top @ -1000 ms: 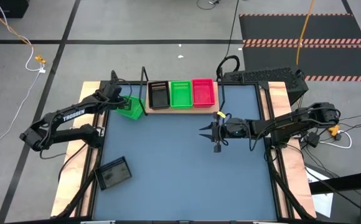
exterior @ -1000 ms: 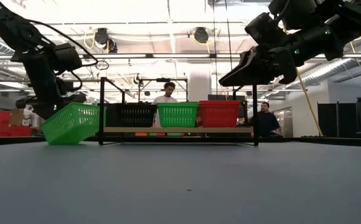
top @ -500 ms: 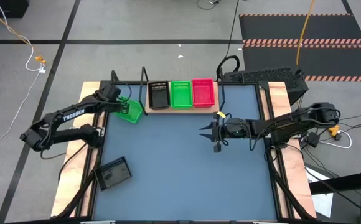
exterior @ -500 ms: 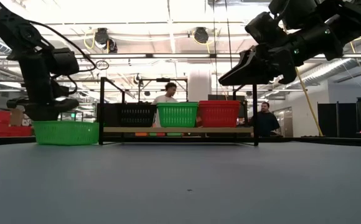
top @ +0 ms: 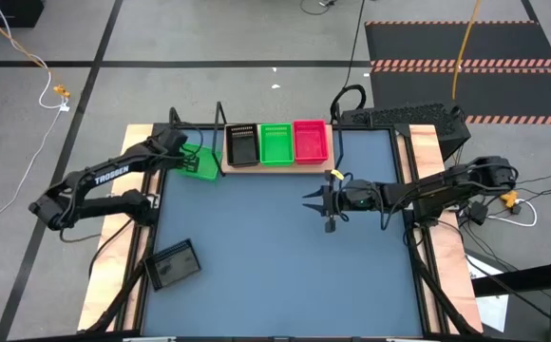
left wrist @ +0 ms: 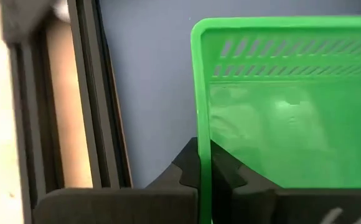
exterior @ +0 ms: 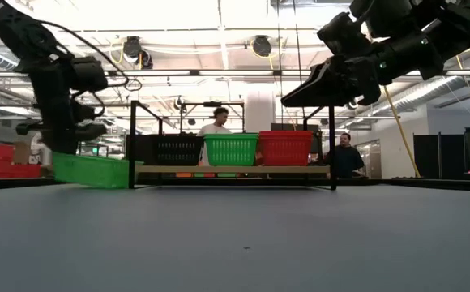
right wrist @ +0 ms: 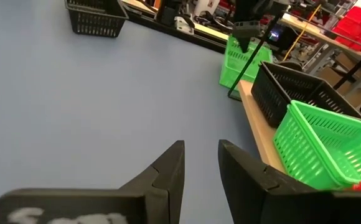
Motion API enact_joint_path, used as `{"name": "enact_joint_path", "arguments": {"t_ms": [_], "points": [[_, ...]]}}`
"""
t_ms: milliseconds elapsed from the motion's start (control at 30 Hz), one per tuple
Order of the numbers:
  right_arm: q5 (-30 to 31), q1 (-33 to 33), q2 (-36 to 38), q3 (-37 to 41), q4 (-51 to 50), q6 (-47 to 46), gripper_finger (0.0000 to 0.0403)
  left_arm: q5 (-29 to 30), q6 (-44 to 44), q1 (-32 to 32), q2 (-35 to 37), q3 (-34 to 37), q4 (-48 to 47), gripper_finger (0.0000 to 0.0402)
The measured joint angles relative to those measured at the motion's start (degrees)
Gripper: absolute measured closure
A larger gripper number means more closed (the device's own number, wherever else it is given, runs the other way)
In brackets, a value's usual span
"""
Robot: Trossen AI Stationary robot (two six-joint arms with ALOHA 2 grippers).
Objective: Stack baskets on shelf by color
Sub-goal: Stack the green bin on top of the green bin on the shelf
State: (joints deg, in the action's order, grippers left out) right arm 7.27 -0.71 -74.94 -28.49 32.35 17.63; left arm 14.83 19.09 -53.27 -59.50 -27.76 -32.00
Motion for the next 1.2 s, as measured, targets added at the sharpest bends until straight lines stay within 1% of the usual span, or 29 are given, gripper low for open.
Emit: {"name": "enact_joint_path", "arguments": {"t_ms": [67,133,167,400,600,733,800,933,967,1067,1200], "points": [[0.0,0.0,-0.51,0.0,0.92,0.6,0.0313,2.89,-0.29,1.21,0.02,-1.71,0.06,0.0395],[-0.02,0.0,-0.96,0.0,2.18,1.31,0.0313,7.19,-0.61,2.06,0.02,-3.53,-0.85,0.0397],[-0.02,0.0,-0.99,0.0,2.54,1.31,0.0313,8.21,-0.4,2.12,0.04,-4.25,-1.66,0.0397],[-0.06,0.0,-1.02,0.0,3.01,1.26,0.0313,10.54,-0.28,3.68,0.02,-7.75,-7.26,0.0398],[-0.07,0.0,-1.02,0.0,2.98,1.38,0.0313,11.71,0.09,8.92,0.04,-15.28,-13.04,0.0398],[-0.21,0.0,-1.02,0.0,3.0,2.65,0.0313,16.37,0.3,12.47,-0.06,-20.94,-18.76,0.0398],[-2.12,0.0,-1.02,0.0,3.39,3.01,0.0313,18.11,-0.23,13.83,-0.11,-23.66,-21.82,0.0398],[-8.36,-0.44,-1.02,0.02,8.16,3.02,0.0313,18.56,-2.24,16.14,-0.09,-28.61,-27.02,0.0398],[-8.98,-0.7,-1.06,0.02,10.05,2.83,0.0313,18.69,-2.57,16.88,-0.09,-29.65,-28.02,0.0398],[-8.81,-1.72,-1.06,0.02,14.8,-0.25,0.0313,19.08,-2.91,19.42,-0.1,-32.66,-31.68,0.0399],[-7.85,-3.6,-1.09,-0.21,15.25,-2.81,0.0313,18.12,-1.75,22.88,-0.1,-36.11,-38.8,0.0397]]}}
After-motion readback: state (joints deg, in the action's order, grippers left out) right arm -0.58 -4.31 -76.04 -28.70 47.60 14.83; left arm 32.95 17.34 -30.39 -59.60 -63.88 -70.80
